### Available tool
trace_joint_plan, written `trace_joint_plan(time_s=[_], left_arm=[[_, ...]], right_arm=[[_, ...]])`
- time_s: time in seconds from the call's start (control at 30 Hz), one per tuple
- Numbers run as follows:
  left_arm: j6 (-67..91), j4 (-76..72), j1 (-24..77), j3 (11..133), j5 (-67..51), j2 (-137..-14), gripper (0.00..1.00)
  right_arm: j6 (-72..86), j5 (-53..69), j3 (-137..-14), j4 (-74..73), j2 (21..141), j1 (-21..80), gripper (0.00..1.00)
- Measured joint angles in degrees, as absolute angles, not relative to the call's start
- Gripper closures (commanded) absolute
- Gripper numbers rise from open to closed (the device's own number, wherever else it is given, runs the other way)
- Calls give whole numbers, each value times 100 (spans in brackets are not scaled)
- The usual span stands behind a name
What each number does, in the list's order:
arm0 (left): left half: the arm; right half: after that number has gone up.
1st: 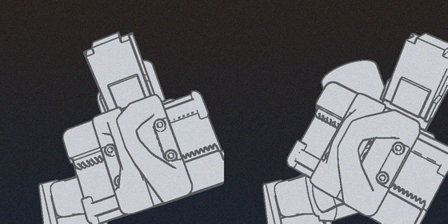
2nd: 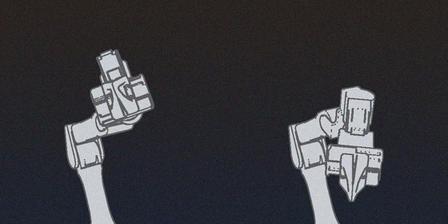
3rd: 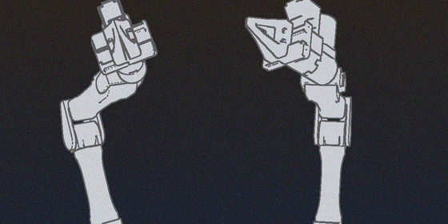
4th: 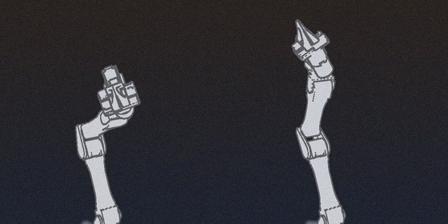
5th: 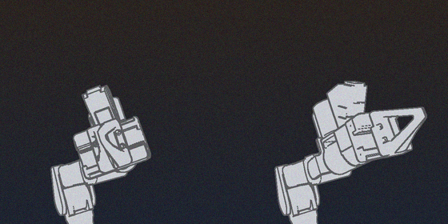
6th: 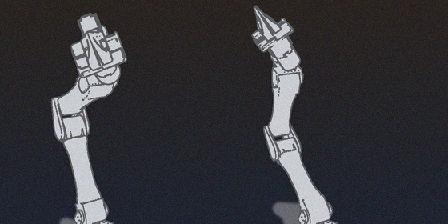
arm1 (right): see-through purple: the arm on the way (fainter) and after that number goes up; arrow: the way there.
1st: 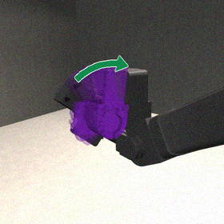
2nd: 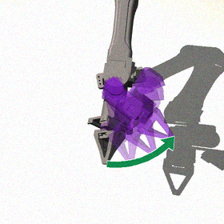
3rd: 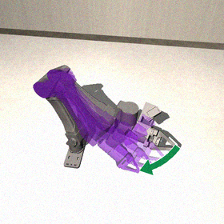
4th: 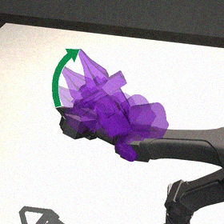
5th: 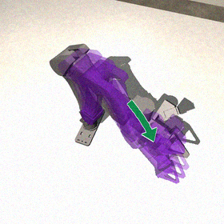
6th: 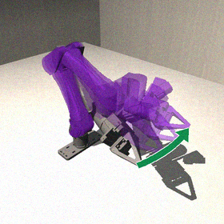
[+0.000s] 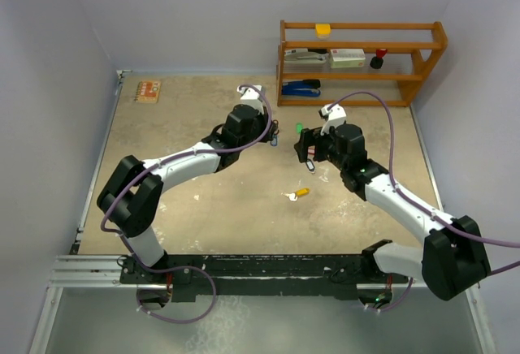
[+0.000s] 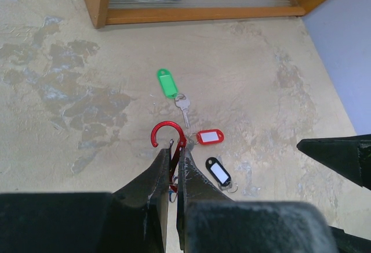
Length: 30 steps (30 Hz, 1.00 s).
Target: Put the keys on the keyring
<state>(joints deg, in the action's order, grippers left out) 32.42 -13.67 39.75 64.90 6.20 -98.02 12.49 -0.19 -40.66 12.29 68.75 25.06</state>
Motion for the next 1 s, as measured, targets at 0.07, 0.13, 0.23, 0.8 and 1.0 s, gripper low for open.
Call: trace_joint_plan(time_s=[0.07,0.13,0.23,0.8,1.0], left_arm=[[3245,-1396,3977,6490,620,-9802,100],[3247,-1415,3975,6488,620,-9802,100],[3299,-1466,3968,6458,602,-9802,98],[3850,-2185,3481,5961,235,-9861,85],[3944,-2416,3308,5929,143,-10016,79]], right_arm=[[1253,-5,-4066,1258,6875,2506,7],[1256,-8,-4066,1275,6875,2506,7],[1260,-10,-4066,1275,6875,2506,7],[1264,-56,-4036,1258,6783,2506,7],[1260,-56,-4036,1258,6783,2506,7]])
